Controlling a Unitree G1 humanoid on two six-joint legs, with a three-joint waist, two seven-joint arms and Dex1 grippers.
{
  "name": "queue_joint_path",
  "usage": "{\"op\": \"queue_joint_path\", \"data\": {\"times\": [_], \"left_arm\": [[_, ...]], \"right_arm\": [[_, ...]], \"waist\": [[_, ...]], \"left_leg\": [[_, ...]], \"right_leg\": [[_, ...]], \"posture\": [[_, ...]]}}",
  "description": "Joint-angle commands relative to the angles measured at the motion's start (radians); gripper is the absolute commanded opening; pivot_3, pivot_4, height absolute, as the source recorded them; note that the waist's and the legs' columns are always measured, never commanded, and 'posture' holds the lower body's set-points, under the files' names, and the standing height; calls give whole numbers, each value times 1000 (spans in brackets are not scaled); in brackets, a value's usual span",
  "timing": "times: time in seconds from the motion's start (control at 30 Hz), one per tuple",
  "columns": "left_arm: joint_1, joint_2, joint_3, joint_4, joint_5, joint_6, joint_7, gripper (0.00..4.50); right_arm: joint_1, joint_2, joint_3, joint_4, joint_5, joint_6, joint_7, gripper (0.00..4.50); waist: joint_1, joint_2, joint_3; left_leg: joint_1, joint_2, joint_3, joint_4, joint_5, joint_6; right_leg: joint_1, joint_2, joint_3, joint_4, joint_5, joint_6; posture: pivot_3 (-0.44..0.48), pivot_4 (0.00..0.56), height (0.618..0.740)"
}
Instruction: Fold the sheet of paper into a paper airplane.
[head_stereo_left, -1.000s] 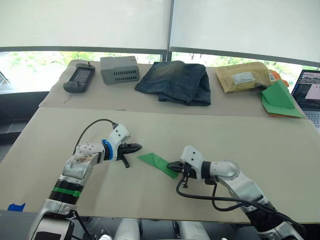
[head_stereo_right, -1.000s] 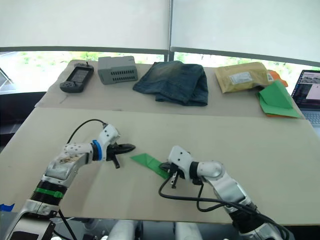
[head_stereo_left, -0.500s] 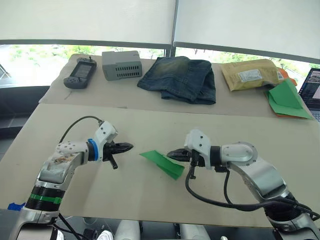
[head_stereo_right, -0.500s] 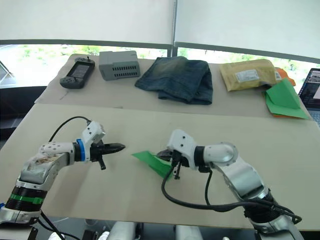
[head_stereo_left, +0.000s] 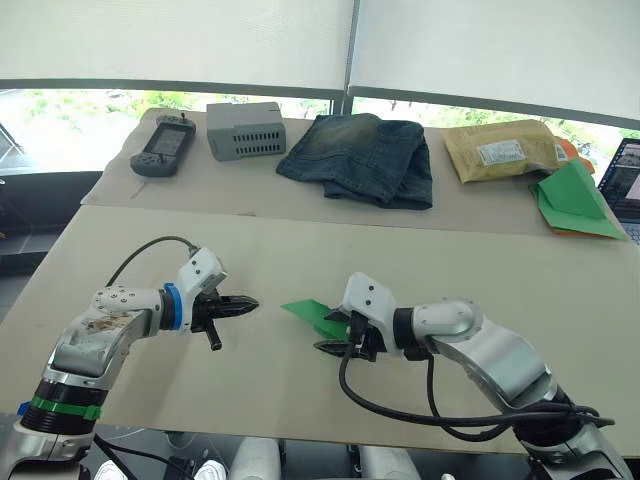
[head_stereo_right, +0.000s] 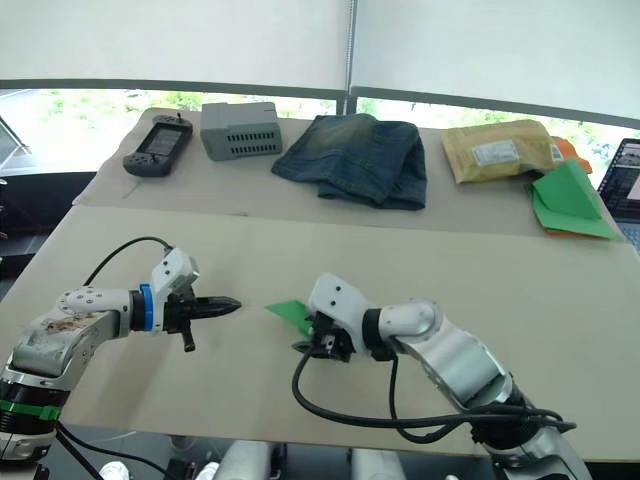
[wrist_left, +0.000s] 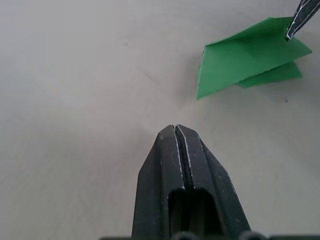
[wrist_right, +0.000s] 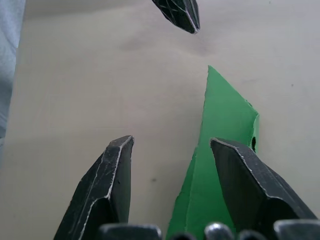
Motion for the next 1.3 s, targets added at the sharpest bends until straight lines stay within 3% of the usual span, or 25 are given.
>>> {"op": "queue_joint_path", "data": {"times": [0.03, 0.27, 0.87, 1.03, 1.2, 1.3], "left_arm": [[12, 14, 23, -34, -12, -6, 0, 0], [15, 2, 22, -27, -12, -3, 14, 0], [16, -27, 5, -19, -5, -20, 43, 0], [8, -36, -2, -8, 3, -29, 45, 0], [5, -43, -13, -3, 9, -31, 45, 0], [5, -44, -17, -2, 12, -30, 44, 0]], "right_arm": [[-30, -3, -73, -61, 83, 45, 22, 2567], [-37, -20, -98, -5, 110, 102, -19, 2567], [-143, -81, -138, 169, 85, -56, 14, 2567], [-201, -57, -153, 164, 100, 60, -37, 2567], [-196, -44, -72, 111, -3, 148, -183, 2567], [-191, 17, -100, 61, 8, 271, -253, 2567]], "waist": [[1, 0, 0], [1, 0, 0], [0, 0, 0], [0, 0, 0], [1, 0, 0], [1, 0, 0]], "left_leg": [[0, 0, 0, 0, 0, 0], [1, 0, 0, 0, 0, 0], [0, 0, 0, 0, 0, 0], [0, 0, 0, 0, 0, 0], [0, 0, 0, 0, 0, 0], [0, 0, 0, 0, 0, 0]], "right_leg": [[0, 0, 0, 0, 0, 0], [0, 0, 0, 0, 0, 0], [0, 0, 0, 1, 1, -1], [0, 1, 0, 1, 1, -1], [0, 0, 0, 1, 1, -1], [-1, 0, 0, 2, 1, -1]], "posture": [[0, 150, 734], [0, 150, 734], [0, 150, 734], [0, 150, 734], [0, 150, 734], [0, 150, 734]]}}
